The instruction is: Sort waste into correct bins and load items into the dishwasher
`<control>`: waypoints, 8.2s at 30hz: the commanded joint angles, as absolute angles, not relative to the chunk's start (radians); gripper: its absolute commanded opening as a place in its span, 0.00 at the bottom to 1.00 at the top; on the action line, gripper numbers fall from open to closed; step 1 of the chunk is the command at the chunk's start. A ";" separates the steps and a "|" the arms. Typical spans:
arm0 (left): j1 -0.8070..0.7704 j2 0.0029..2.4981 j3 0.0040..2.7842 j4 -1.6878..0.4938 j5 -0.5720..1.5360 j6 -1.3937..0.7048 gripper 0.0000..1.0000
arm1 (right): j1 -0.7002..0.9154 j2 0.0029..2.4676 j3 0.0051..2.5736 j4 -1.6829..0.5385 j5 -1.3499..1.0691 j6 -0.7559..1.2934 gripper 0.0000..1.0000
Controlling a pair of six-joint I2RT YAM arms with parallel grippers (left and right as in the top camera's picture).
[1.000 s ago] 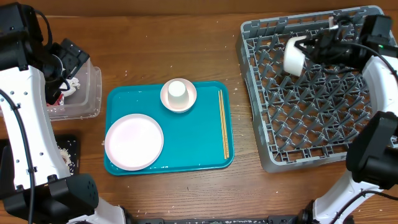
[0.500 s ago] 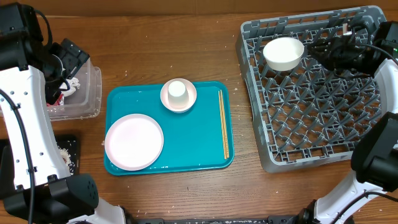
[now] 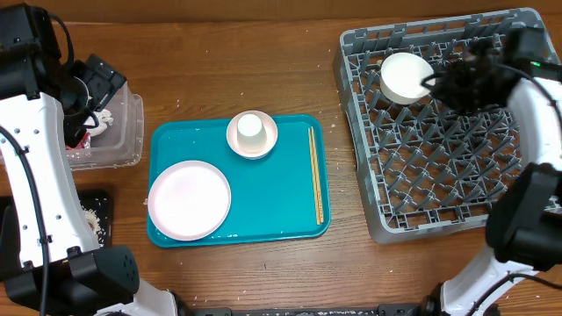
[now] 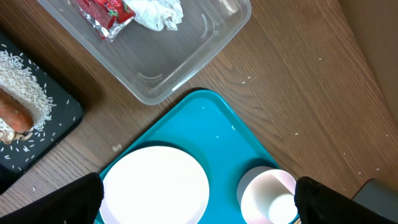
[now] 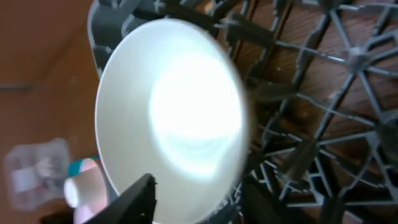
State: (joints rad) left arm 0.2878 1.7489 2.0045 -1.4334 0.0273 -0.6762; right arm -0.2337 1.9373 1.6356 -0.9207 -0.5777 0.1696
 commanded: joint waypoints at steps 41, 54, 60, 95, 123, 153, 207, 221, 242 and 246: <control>0.287 1.750 2.011 -1.433 0.034 -0.657 1.00 | 0.255 1.964 1.753 -0.918 0.112 0.077 0.71; 0.287 1.750 2.011 -1.433 0.035 -0.657 1.00 | 0.261 1.999 1.756 -0.923 0.112 0.083 0.33; 0.287 1.750 2.011 -1.433 0.034 -0.657 1.00 | 0.261 1.985 1.765 -0.926 0.089 0.134 0.04; 0.287 1.750 2.011 -1.433 0.034 -0.657 1.00 | -0.353 1.802 1.345 -0.476 -1.272 0.104 0.04; 0.287 1.750 2.011 -1.433 0.034 -0.657 1.00 | -0.365 1.869 1.308 -0.467 -1.187 0.104 0.04; 0.287 1.750 2.011 -1.433 0.034 -0.657 1.00 | -0.536 1.692 1.785 -1.217 -0.509 0.135 0.79; 0.287 1.750 2.011 -1.433 0.034 -0.657 1.00 | 0.728 2.181 1.786 -0.645 0.072 0.371 0.95; 0.287 1.750 2.011 -1.433 0.034 -0.657 1.00 | 0.789 2.235 1.786 -0.651 0.218 0.372 0.92; 0.287 1.750 2.011 -1.433 0.034 -0.657 1.00 | 0.770 2.072 1.848 -0.746 0.221 0.398 0.52; 0.287 1.750 2.011 -1.433 0.034 -0.657 1.00 | 0.716 1.941 1.848 -0.784 0.221 0.398 0.52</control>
